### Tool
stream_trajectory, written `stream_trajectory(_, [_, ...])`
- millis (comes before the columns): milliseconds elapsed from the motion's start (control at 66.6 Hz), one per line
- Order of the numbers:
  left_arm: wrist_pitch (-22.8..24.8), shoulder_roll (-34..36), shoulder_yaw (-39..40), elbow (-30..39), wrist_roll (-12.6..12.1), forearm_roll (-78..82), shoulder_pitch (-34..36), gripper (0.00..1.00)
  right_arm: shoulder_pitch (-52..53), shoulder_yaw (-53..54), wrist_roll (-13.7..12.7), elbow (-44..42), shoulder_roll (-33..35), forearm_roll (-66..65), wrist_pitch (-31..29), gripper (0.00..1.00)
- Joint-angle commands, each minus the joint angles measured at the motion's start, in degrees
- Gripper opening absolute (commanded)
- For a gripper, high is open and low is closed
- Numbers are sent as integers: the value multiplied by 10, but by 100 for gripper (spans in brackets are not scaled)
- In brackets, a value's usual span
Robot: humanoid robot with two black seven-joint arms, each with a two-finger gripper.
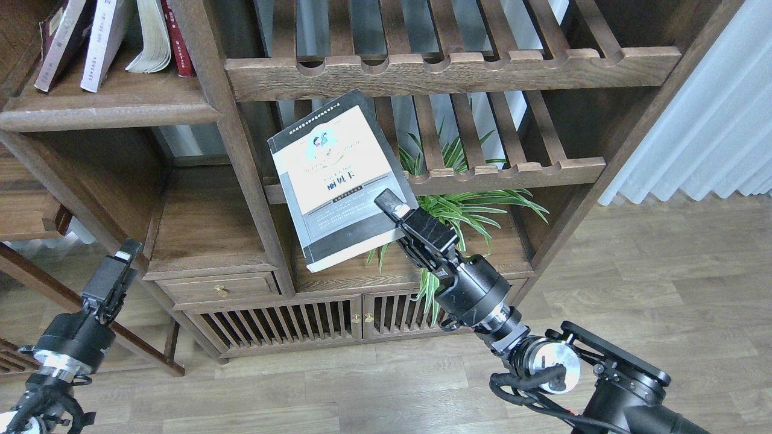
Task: Organize books on shelf
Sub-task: 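Lower the white book and grasp it with the left gripper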
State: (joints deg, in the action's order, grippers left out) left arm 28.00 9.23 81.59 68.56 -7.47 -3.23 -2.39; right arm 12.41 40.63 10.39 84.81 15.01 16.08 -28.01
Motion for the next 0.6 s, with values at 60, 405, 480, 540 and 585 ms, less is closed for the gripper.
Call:
stream_trajectory(60, [0,24,-46,71,-3,-90,-26,91,-55,23,-45,-3,-2,-1,0,4])
stream_trajectory(405, [0,31,-163,106,25,-146,-25,84,-112,15,-88,-11,-19,0,0,5])
stream_trajectory(480, [0,27,-185,106,58,-147,-23,84,-120,15,-90,-11,-22,0,0,5])
stream_trajectory(540, [0,26,-193,106,66,-147,-23,84,-123,14,-91,-11,-25,0,0,5])
stream_trajectory(585, [0,25,-197,106,67,-147,-21,84,-126,13,-95,-11,-31,0,0,5])
